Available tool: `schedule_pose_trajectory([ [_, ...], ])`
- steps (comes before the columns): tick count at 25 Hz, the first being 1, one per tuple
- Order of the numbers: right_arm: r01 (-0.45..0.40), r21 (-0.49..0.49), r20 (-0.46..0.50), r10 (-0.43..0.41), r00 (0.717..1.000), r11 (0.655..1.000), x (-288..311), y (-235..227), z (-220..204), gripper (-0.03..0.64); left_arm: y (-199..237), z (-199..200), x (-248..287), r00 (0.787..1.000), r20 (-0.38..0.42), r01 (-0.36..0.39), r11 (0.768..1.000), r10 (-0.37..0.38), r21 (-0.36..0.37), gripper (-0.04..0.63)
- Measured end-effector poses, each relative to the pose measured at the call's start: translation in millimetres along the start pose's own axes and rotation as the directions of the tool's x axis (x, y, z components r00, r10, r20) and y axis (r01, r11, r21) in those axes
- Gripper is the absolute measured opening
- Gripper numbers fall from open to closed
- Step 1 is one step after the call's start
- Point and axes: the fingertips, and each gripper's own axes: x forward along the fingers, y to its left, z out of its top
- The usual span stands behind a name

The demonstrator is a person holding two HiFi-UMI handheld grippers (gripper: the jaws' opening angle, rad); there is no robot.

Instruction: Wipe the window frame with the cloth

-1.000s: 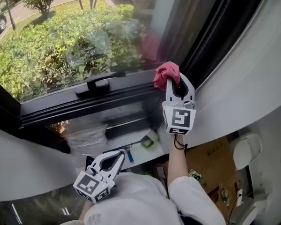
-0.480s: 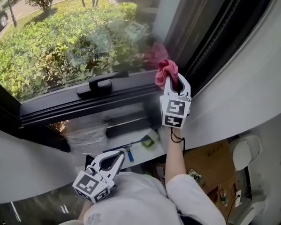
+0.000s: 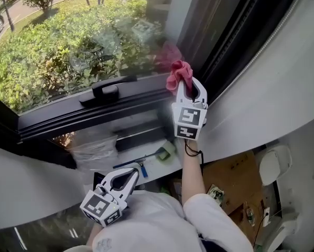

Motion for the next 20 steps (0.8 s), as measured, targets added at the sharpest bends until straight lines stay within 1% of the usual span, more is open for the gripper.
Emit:
schedule_pose_trajectory([
  [4,-0.009,-0.021,-0.007,0.009,1.0,1.0,0.1,5.8,1.2,0.061,-4.7,-3.1,2.2,1.0,-0.01,0.016,1.0,-0.016,0.002,0.009],
  [12,-0.07,-0.057,-0.012,0.07,0.997,0.996,-3.6,29.7,12.2,0.057,-16.3,-5.7,6.7,0.999,-0.012,0.044,0.999,-0.044,0.011,0.009],
  [20,-0.064,-0.056,-0.013,0.064,0.998,0.996,-5.4,35.9,16.4,0.057,-19.5,-8.4,3.1,0.999,-0.009,0.042,0.999,-0.042,0.01,0.009],
])
